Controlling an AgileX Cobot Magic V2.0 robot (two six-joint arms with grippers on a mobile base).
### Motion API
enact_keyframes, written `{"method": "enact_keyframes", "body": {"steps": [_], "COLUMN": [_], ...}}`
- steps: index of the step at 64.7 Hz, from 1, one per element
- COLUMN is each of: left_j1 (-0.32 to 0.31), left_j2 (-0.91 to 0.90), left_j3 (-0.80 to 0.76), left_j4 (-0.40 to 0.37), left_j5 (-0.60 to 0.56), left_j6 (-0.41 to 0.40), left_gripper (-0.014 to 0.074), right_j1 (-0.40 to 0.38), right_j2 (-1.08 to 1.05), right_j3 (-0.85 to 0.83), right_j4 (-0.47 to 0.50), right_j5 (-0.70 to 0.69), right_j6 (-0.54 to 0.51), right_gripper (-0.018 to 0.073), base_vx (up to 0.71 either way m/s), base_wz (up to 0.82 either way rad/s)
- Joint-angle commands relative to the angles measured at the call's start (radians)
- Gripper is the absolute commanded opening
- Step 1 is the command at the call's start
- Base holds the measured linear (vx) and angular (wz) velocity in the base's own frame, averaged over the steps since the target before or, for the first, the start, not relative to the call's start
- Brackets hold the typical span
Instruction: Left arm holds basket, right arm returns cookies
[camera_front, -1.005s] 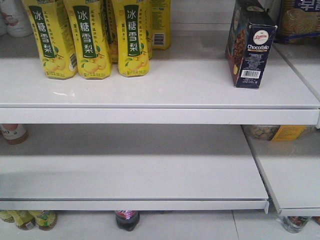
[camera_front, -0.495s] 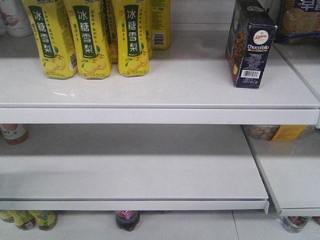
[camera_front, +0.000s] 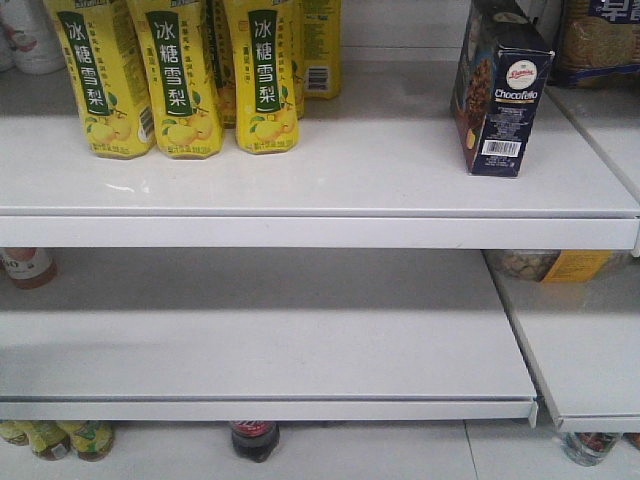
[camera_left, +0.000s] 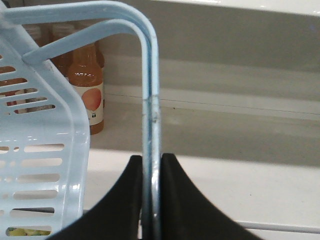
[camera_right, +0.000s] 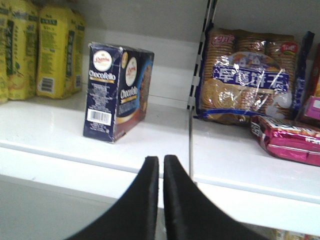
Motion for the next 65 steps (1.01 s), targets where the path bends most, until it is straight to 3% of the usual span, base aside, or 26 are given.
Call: {"method": "enact_keyframes", "body": {"steps": [1,16,34,42,49,65], "left_j1": [-0.002,-0.002,-0.002,-0.002,-0.002,-0.002], "left_j2": [-0.017,-0.017,-0.017,-0.017,-0.017,-0.017], "left_j3": [-0.028,-0.028,-0.028,-0.028,-0.028,-0.028], "left_j4": [0.012,0.012,0.012,0.012,0.012,0.012], "left_j5": [-0.102,-0.102,-0.102,-0.102,-0.102,-0.102], "left_j6": [0.020,0.020,0.020,0.020,0.020,0.020], "left_gripper": [0.0004,0.0004,0.0004,0.0004,0.0004,0.0004], "right_j1": [-0.100,-0.288,-0.433,-0.473,-0.478,-0.478], "right_j2": [0.008,0.008,0.008,0.008,0.008,-0.021], "right_j3": [-0.027,-0.027,-0.019,0.077,0.166,0.291], "right_j4": [0.105,0.460,1.066,1.289,1.398,1.400], "right_j5": [-0.121,-0.243,-0.231,-0.312,-0.410,-0.511], "right_j6": [-0.157,-0.494,-1.031,-1.240,-1.299,-1.241], "right_gripper": [-0.0010,-0.0010,-0.0010,-0.0010,-0.0010,-0.0010], "base_vx": [0.00,0.00,0.00,0.00,0.00,0.00], "base_wz": [0.00,0.00,0.00,0.00,0.00,0.00]}}
